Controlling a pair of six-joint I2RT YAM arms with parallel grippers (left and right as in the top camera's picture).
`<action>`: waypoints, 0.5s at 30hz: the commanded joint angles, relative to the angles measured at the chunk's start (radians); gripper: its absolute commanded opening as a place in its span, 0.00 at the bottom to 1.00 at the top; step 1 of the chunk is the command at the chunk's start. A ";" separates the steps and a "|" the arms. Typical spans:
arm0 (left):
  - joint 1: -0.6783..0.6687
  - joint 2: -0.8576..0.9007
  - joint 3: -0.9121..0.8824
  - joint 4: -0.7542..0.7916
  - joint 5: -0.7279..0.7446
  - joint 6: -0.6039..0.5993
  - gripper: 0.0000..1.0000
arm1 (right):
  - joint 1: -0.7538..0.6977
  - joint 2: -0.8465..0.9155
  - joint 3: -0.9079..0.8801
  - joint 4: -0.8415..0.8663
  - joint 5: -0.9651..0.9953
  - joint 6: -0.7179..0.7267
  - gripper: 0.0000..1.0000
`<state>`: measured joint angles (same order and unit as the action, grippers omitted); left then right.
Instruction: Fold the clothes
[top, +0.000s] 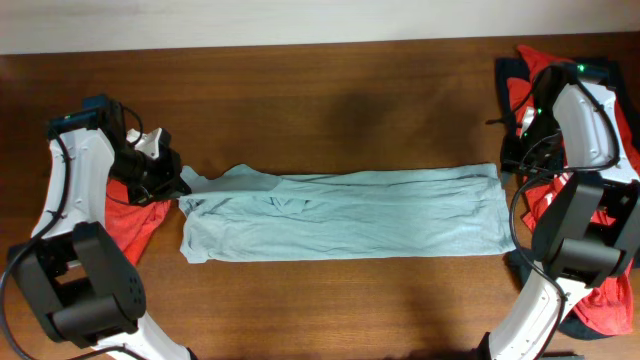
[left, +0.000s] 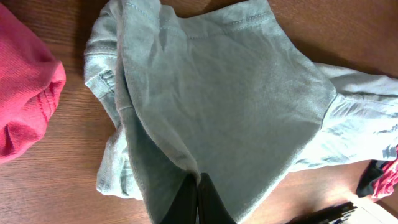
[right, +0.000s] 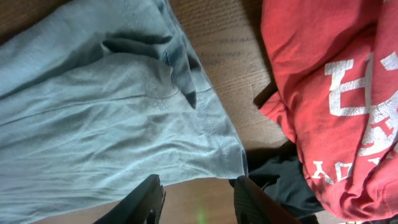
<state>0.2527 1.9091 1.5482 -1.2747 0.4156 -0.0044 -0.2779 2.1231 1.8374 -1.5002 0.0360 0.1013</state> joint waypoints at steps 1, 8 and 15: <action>0.003 -0.030 -0.003 0.006 0.006 -0.002 0.01 | 0.002 -0.023 0.013 0.002 -0.006 0.003 0.43; -0.003 -0.030 -0.003 0.026 -0.015 -0.003 0.01 | 0.003 -0.020 -0.022 0.037 -0.085 -0.045 0.43; -0.004 -0.030 -0.003 0.033 -0.016 -0.003 0.01 | 0.003 0.000 -0.077 0.123 -0.085 -0.045 0.42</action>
<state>0.2516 1.9091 1.5482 -1.2434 0.4110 -0.0044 -0.2779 2.1235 1.7763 -1.3960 -0.0360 0.0658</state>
